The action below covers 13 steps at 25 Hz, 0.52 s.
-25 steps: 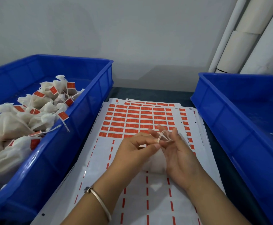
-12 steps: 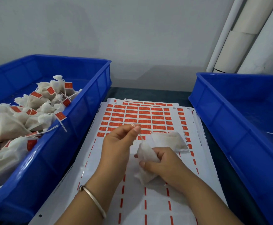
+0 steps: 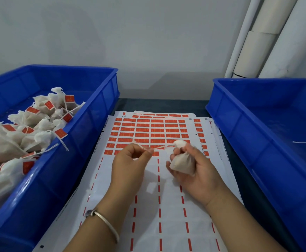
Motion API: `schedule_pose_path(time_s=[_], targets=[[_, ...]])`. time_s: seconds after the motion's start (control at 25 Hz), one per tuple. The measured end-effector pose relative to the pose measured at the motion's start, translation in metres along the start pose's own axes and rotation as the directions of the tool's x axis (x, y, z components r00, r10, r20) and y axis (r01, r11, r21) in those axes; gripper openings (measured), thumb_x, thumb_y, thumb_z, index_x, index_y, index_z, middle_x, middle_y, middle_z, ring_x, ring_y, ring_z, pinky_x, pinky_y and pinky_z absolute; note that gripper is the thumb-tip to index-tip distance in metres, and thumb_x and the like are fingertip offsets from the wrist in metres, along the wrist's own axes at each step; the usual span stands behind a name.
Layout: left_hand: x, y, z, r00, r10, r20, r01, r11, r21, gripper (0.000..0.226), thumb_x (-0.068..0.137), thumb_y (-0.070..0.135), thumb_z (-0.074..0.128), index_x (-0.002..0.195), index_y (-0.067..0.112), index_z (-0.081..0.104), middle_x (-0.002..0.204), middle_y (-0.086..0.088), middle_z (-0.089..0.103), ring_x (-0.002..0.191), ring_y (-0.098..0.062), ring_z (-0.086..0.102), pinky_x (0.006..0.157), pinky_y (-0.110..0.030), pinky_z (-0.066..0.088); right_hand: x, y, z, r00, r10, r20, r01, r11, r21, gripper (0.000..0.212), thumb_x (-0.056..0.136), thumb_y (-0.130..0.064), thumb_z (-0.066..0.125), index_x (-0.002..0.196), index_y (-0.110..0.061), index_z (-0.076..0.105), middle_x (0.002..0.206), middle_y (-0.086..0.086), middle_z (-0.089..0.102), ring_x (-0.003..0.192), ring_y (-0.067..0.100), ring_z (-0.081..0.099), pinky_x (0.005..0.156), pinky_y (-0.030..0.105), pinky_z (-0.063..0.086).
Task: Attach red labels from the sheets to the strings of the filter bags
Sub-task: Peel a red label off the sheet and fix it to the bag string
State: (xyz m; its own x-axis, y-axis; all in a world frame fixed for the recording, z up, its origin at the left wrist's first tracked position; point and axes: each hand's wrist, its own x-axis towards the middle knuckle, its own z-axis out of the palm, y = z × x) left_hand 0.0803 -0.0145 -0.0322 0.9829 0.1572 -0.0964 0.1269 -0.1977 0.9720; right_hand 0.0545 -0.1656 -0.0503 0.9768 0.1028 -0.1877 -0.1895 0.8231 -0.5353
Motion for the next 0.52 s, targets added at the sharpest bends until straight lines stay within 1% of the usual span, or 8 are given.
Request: schedule_pose_path(time_s=[0.08,0.12,0.2,0.28,0.32,0.4,0.44,0.52], targets=[[-0.005,-0.004,0.004,0.986,0.145,0.079,-0.156,0.973,0.169,0.015,0.08,0.031,0.07,0.068,0.027,0.062,0.068,0.019,0.06,0.073,-0.003,0.058,0.059,-0.012,0.042,0.0,0.0,0.0,0.997,-0.07,-0.041,0.069,0.997,-0.017,0.055,0.059,-0.024,0.082,0.111,-0.016,0.064,0.099,0.012,0.072,0.087,0.025,0.072,0.072,0.04,0.056],[-0.008,-0.006,0.006,0.965,0.221,0.14,-0.248,0.942,0.226,0.016,0.08,0.03,0.07,0.068,0.029,0.061,0.073,0.021,0.058,0.076,0.001,0.057,0.06,-0.008,0.042,0.001,0.0,-0.002,0.994,-0.097,-0.055,0.095,0.995,-0.037,0.053,0.06,-0.025,0.081,0.11,-0.018,0.065,0.105,0.011,0.071,0.093,0.026,0.071,0.073,0.039,0.056],[-0.012,-0.01,0.007,0.892,0.359,0.274,-0.435,0.846,0.31,0.015,0.08,0.029,0.071,0.068,0.032,0.061,0.077,0.026,0.054,0.086,0.013,0.049,0.059,-0.003,0.042,0.0,0.001,-0.003,0.989,-0.134,-0.06,0.126,0.984,-0.126,0.043,0.066,-0.029,0.076,0.109,-0.022,0.068,0.114,0.007,0.07,0.107,0.026,0.066,0.082,0.039,0.056],[-0.015,-0.01,0.005,0.823,0.431,0.37,-0.547,0.776,0.315,0.005,0.081,0.028,0.07,0.08,0.032,0.069,0.078,0.031,0.051,0.091,0.02,0.042,0.066,0.004,0.037,0.0,0.002,-0.005,0.981,-0.173,-0.088,0.138,0.941,-0.309,0.024,0.081,-0.027,0.066,0.104,-0.025,0.072,0.114,0.0,0.069,0.115,0.026,0.06,0.095,0.04,0.05],[-0.014,-0.01,0.004,0.805,0.455,0.381,-0.575,0.758,0.31,0.006,0.081,0.027,0.07,0.086,0.031,0.071,0.078,0.033,0.049,0.092,0.021,0.041,0.067,0.005,0.036,0.0,0.003,-0.005,0.972,-0.207,-0.112,0.142,0.895,-0.424,0.02,0.088,-0.025,0.06,0.105,-0.025,0.072,0.113,-0.002,0.069,0.115,0.027,0.057,0.096,0.041,0.049],[-0.012,-0.01,0.002,0.801,0.482,0.355,-0.583,0.763,0.28,0.01,0.082,0.024,0.069,0.088,0.031,0.071,0.079,0.035,0.049,0.092,0.021,0.042,0.068,0.005,0.036,0.0,0.006,-0.002,0.948,-0.286,-0.141,0.13,0.751,-0.648,0.02,0.094,-0.025,0.055,0.101,-0.031,0.072,0.111,-0.005,0.068,0.11,0.024,0.058,0.091,0.04,0.053],[-0.011,-0.009,0.0,0.802,0.49,0.341,-0.583,0.767,0.268,0.011,0.082,0.023,0.068,0.088,0.032,0.071,0.081,0.035,0.049,0.092,0.02,0.042,0.068,0.004,0.037,-0.001,0.009,0.0,0.938,-0.319,-0.138,0.115,0.657,-0.745,0.018,0.093,-0.028,0.056,0.098,-0.035,0.072,0.107,-0.009,0.068,0.104,0.02,0.061,0.086,0.036,0.055],[-0.011,-0.007,-0.001,0.795,0.508,0.332,-0.594,0.762,0.258,0.016,0.082,0.024,0.068,0.087,0.039,0.068,0.087,0.034,0.049,0.097,0.015,0.043,0.071,0.0,0.039,-0.006,0.013,0.007,0.933,-0.352,-0.07,0.106,0.457,-0.883,0.012,0.091,-0.037,0.057,0.09,-0.038,0.069,0.09,-0.022,0.067,0.09,0.008,0.063,0.069,0.017,0.054]])
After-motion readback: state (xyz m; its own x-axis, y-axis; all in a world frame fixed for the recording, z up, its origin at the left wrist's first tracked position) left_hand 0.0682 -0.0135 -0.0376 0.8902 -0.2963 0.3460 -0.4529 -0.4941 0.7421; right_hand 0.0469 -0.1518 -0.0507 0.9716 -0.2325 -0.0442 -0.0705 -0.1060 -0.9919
